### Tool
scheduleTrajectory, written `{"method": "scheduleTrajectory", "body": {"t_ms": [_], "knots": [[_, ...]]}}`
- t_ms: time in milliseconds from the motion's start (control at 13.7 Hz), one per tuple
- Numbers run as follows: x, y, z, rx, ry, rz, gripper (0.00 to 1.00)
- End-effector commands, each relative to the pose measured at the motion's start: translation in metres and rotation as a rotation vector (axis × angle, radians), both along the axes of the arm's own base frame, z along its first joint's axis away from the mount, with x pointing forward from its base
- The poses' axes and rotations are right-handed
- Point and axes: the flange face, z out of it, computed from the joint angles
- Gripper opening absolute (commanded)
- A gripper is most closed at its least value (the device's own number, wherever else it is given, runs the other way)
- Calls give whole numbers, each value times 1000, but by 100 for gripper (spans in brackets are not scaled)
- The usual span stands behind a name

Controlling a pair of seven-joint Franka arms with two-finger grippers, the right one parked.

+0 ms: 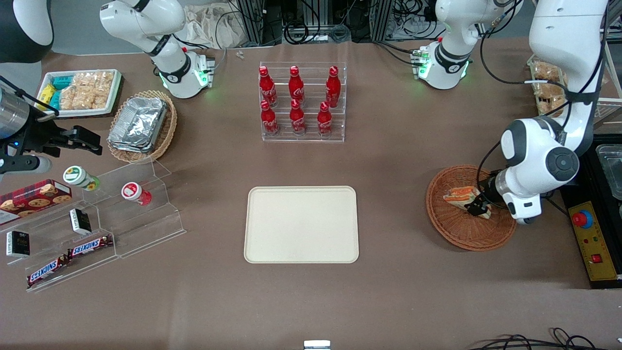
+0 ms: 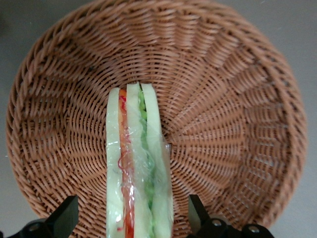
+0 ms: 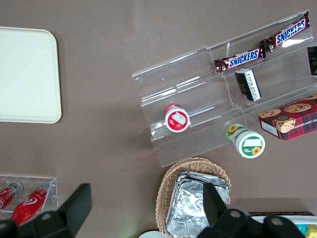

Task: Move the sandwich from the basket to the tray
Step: 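Lower the left gripper and close it on the sandwich's edge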

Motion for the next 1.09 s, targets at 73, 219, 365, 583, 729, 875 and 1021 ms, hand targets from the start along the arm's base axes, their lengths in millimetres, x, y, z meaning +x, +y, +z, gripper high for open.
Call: {"method": "scheduleTrajectory", "body": {"t_ms": [73,219,365,583,729,875,1021], "knots": [[0,-1,-13,-2,3,26,100],[2,-2,-23,-2,-6,40,95],[2,-3,-30,-2,-1,39,92],[2,-1,-24,-1,-6,40,41],[6,1,-12,0,-25,36,26],[11,-2,17,-1,-47,18,21],[24,-6,68,-4,-20,-4,20]]}}
